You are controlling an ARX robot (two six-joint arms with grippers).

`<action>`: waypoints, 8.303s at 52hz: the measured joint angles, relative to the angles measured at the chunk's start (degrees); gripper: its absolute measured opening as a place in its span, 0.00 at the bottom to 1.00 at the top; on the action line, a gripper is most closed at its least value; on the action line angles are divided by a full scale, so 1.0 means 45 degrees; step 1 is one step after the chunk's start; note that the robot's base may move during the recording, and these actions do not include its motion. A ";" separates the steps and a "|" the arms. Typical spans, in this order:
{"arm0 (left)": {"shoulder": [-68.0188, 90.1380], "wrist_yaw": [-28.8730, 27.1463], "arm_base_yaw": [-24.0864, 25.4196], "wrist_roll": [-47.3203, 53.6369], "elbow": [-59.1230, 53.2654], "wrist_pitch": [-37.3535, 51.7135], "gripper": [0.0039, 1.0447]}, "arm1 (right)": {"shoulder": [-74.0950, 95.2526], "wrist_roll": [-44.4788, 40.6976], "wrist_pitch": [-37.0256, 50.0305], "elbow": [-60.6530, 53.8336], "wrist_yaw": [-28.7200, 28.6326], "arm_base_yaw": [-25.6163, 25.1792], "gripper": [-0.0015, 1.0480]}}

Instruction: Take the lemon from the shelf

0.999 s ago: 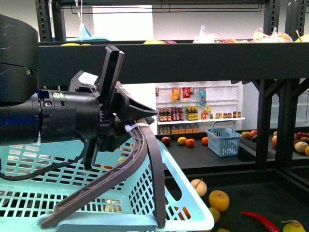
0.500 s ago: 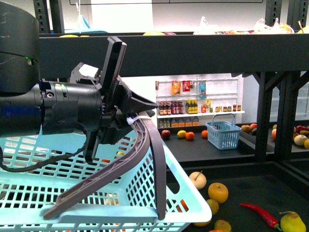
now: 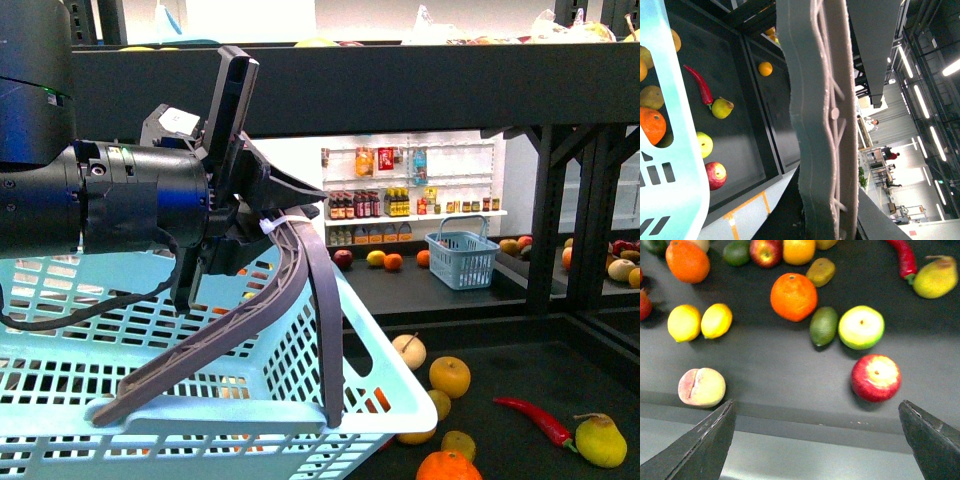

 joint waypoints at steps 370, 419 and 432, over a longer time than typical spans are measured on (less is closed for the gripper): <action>0.0015 -0.0005 -0.0010 0.0005 0.0010 -0.0010 0.09 | 1.4027 0.1919 0.1564 1.2954 0.0593 0.6737 0.93; 0.0015 0.0015 -0.0010 0.0000 0.0010 -0.0010 0.09 | 1.6237 -0.0937 0.2977 1.3653 0.1302 0.8344 0.93; 0.0015 -0.0005 -0.0010 0.0005 0.0010 -0.0010 0.09 | 1.6699 -0.0908 0.2798 1.4795 0.1530 0.8451 0.93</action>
